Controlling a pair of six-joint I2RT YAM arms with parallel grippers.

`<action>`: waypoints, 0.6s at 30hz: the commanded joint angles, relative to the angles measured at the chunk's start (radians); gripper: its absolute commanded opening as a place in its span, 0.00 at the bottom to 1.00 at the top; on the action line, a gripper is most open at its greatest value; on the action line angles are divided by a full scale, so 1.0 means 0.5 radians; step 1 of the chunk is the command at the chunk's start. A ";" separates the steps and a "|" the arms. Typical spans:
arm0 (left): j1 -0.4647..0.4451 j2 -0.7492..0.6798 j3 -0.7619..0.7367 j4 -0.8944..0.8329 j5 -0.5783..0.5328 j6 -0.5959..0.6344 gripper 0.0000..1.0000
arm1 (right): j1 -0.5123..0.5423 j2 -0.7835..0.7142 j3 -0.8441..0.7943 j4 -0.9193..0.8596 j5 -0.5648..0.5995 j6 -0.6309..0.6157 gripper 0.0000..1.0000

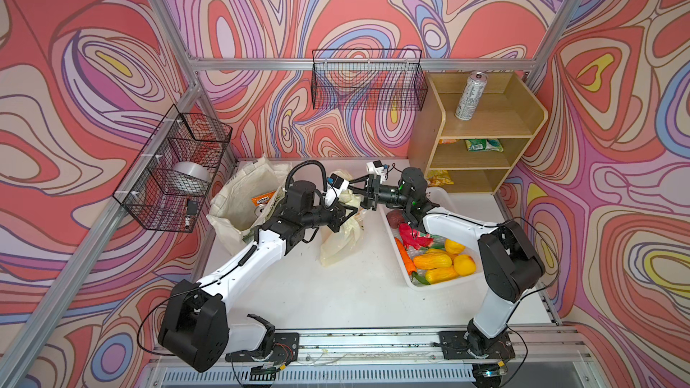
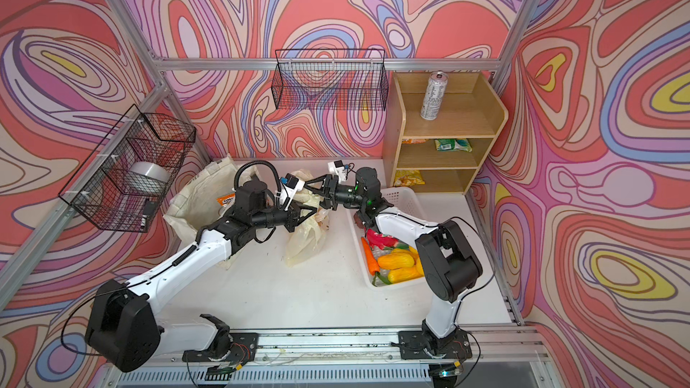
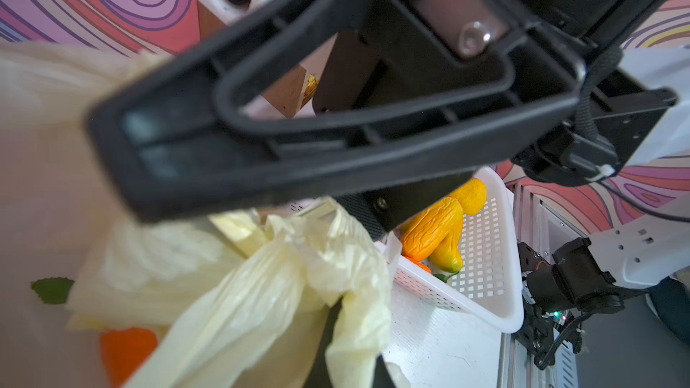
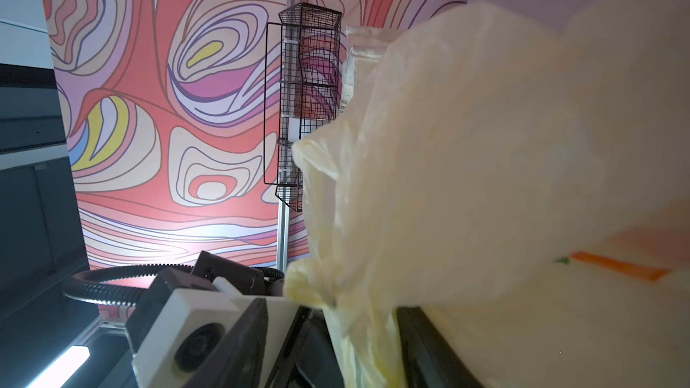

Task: Place the mixed food into the grocery bags and tie them

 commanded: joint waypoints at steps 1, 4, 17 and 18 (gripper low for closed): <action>-0.010 -0.039 0.087 -0.151 0.024 0.128 0.00 | 0.049 -0.024 -0.014 -0.248 -0.072 -0.188 0.56; -0.010 -0.036 0.126 -0.219 0.043 0.168 0.00 | 0.100 0.036 0.016 -0.268 -0.075 -0.187 0.53; -0.010 -0.142 -0.105 -0.142 0.027 0.116 0.00 | 0.007 0.238 0.040 0.911 -0.072 0.464 0.00; -0.009 -0.167 -0.143 -0.119 0.010 0.106 0.00 | -0.003 0.238 0.028 1.009 -0.071 0.489 0.00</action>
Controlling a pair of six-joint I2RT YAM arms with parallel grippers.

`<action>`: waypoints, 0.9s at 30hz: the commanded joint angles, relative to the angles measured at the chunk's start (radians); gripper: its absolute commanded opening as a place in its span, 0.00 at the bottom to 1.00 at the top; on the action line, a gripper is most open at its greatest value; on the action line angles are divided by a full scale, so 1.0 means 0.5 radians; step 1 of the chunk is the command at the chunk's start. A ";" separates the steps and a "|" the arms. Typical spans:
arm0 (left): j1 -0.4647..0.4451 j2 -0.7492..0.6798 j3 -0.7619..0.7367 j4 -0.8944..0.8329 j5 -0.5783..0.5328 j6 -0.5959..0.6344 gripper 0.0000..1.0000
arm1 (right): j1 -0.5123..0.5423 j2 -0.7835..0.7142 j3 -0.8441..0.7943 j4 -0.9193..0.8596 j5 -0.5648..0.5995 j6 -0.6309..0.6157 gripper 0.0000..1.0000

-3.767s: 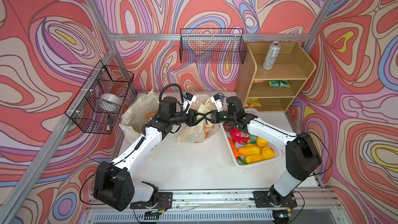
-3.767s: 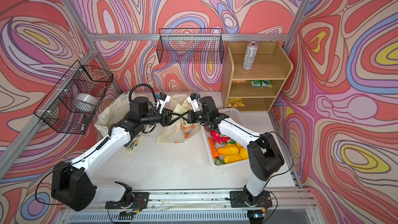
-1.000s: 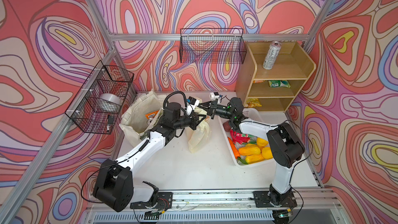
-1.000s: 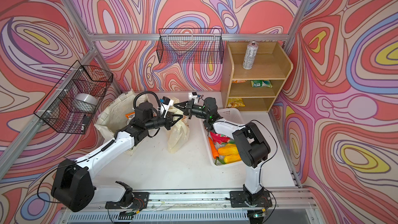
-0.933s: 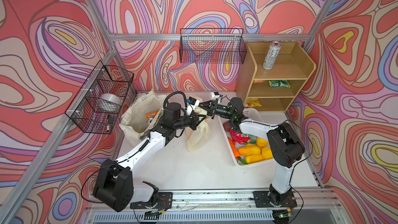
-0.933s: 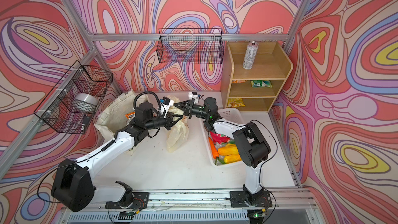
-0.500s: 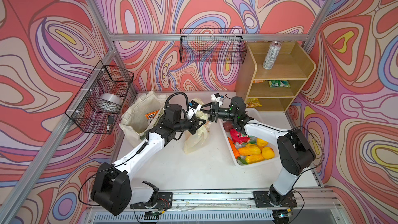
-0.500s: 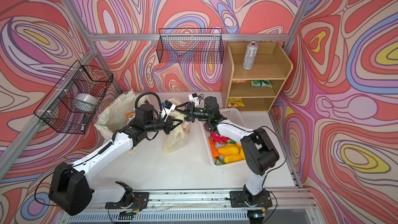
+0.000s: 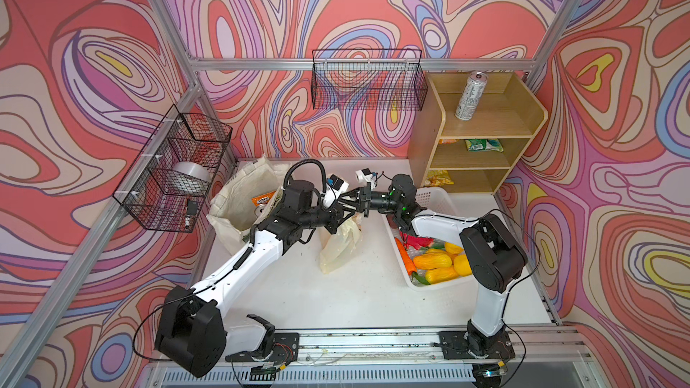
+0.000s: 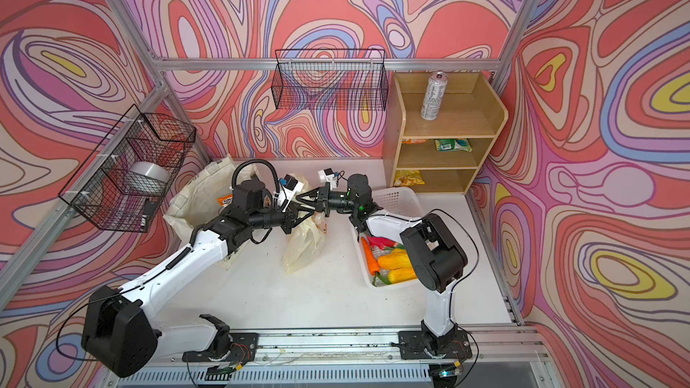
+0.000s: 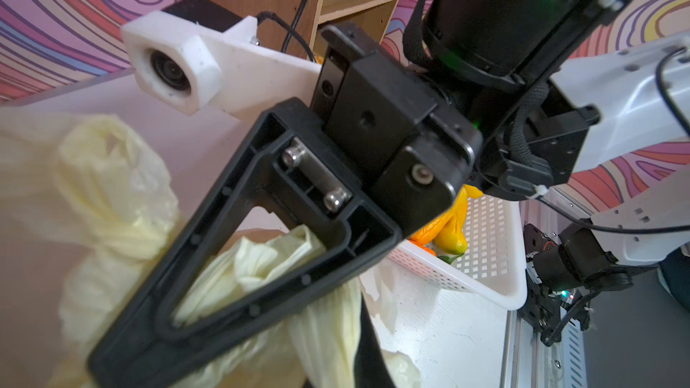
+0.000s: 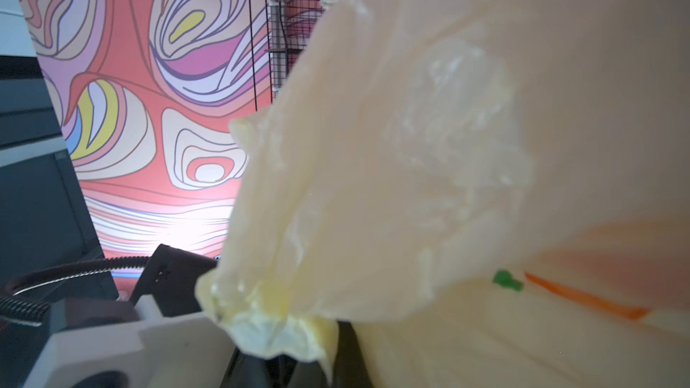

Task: Place the mixed food into the grocery bags and tie them

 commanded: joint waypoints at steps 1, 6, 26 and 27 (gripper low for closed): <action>-0.016 -0.099 -0.161 -0.004 0.012 -0.029 0.00 | -0.071 -0.007 0.011 0.613 0.037 0.201 0.00; -0.014 -0.185 -0.328 0.106 -0.043 -0.097 0.00 | -0.081 0.037 -0.052 1.065 0.059 0.348 0.00; -0.014 -0.127 -0.329 0.112 0.027 -0.122 0.00 | -0.090 0.145 -0.042 1.262 0.088 0.428 0.13; -0.015 -0.124 -0.324 0.104 0.029 -0.120 0.00 | -0.089 0.141 -0.046 1.261 0.087 0.418 0.10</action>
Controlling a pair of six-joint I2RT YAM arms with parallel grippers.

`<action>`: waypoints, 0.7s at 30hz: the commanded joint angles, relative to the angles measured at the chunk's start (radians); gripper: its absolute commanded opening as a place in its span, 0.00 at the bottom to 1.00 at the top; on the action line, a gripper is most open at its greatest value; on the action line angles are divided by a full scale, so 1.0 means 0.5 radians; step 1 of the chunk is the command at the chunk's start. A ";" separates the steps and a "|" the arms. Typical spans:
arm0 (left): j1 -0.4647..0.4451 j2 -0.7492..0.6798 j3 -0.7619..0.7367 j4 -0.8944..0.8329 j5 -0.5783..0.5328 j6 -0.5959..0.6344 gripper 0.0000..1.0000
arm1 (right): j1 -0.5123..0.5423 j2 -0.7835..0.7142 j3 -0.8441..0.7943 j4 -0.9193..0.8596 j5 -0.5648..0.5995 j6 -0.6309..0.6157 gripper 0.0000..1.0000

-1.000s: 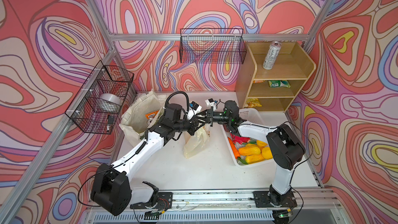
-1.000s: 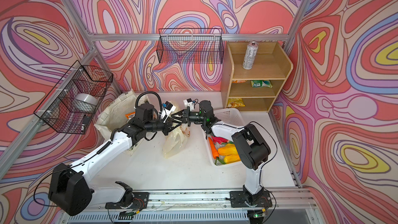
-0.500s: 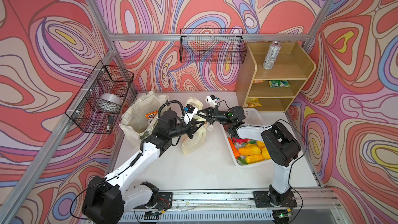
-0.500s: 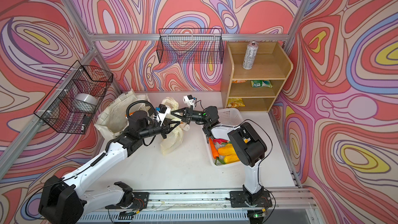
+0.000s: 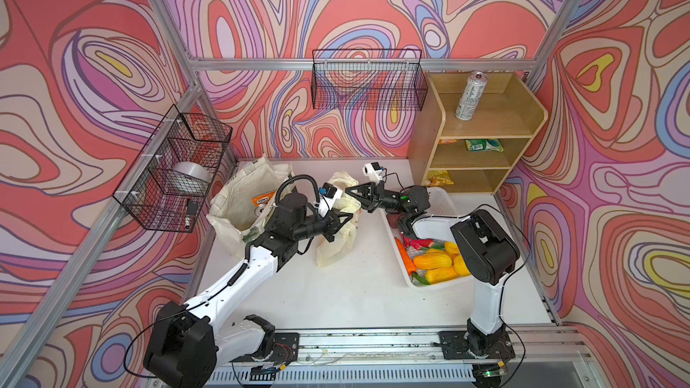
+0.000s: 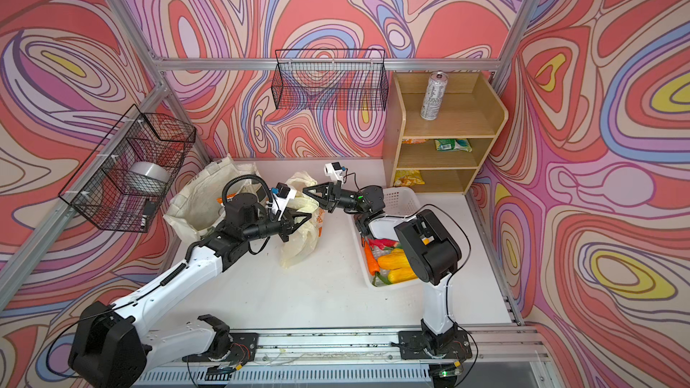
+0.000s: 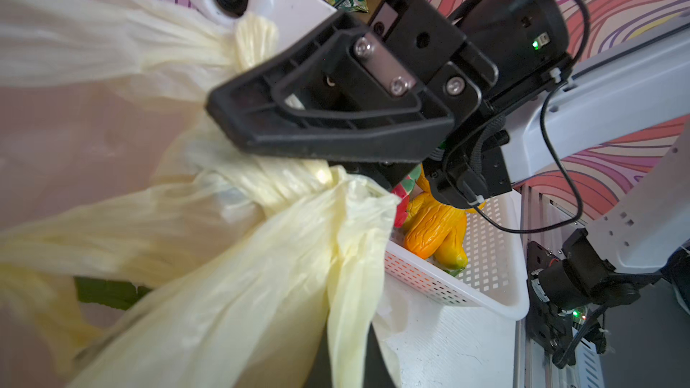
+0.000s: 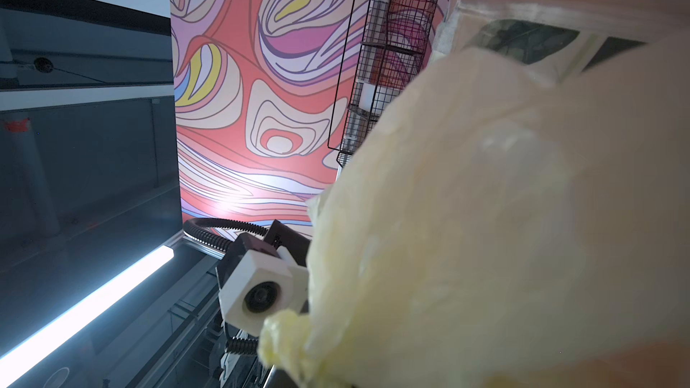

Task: Place the mixed food into the grocery bags and tie them

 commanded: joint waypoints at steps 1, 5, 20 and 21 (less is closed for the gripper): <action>-0.004 0.053 -0.008 -0.240 0.066 -0.005 0.00 | -0.013 -0.013 0.083 0.176 0.126 0.005 0.07; -0.003 0.080 -0.031 -0.223 0.083 -0.018 0.00 | -0.014 -0.056 0.111 0.179 0.090 -0.039 0.00; -0.003 0.169 -0.011 -0.121 0.119 -0.076 0.00 | 0.046 -0.034 0.087 0.179 0.072 -0.120 0.25; -0.005 0.167 -0.004 -0.124 0.120 -0.077 0.00 | 0.055 -0.022 0.077 0.179 0.076 -0.124 0.24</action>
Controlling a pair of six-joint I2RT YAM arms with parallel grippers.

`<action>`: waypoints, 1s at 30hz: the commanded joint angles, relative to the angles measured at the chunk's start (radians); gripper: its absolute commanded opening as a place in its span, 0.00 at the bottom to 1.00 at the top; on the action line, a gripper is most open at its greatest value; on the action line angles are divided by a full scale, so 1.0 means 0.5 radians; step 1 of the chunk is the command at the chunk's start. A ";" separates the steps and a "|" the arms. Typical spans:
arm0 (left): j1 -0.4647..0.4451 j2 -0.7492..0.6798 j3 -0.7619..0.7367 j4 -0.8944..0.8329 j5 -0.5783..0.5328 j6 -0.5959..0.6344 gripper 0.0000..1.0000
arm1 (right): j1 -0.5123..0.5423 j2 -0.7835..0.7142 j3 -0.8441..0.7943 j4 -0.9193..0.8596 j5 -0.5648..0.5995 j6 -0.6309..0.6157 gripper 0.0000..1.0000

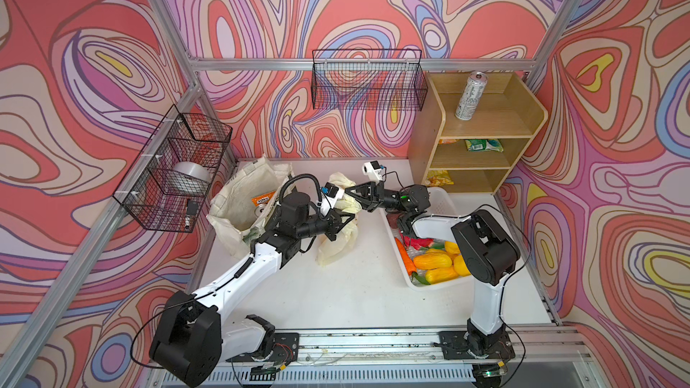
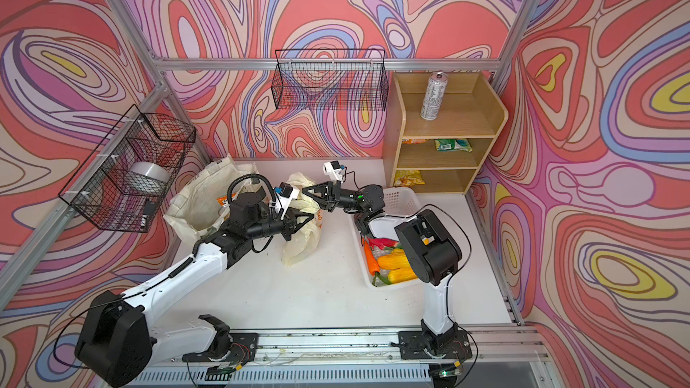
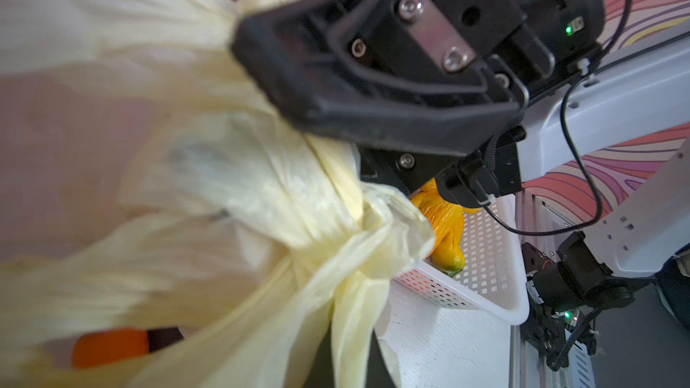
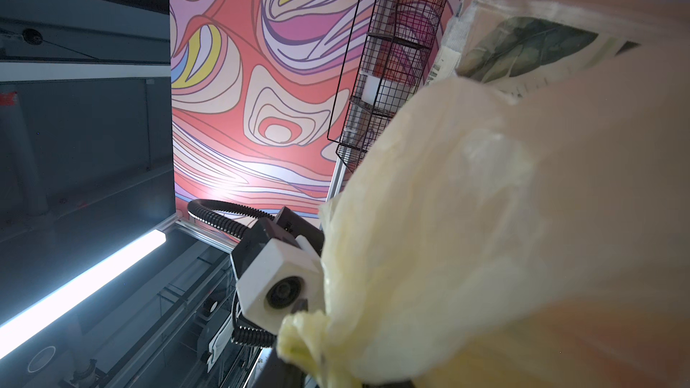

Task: Place the mixed food into the grocery bags and tie them

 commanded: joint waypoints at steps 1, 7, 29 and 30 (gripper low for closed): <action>-0.013 0.049 0.005 -0.221 0.061 -0.011 0.00 | 0.042 0.009 0.045 0.183 0.125 -0.036 0.18; -0.011 -0.019 -0.003 -0.218 -0.035 -0.039 0.14 | 0.038 0.083 0.033 0.176 0.129 -0.058 0.00; 0.050 -0.943 -0.238 -0.264 -0.948 -0.407 0.84 | -0.045 0.216 0.110 0.182 0.006 -0.055 0.00; 0.064 -0.895 -0.195 -0.280 -0.989 -0.404 0.84 | -0.046 0.212 0.108 0.180 -0.007 -0.057 0.00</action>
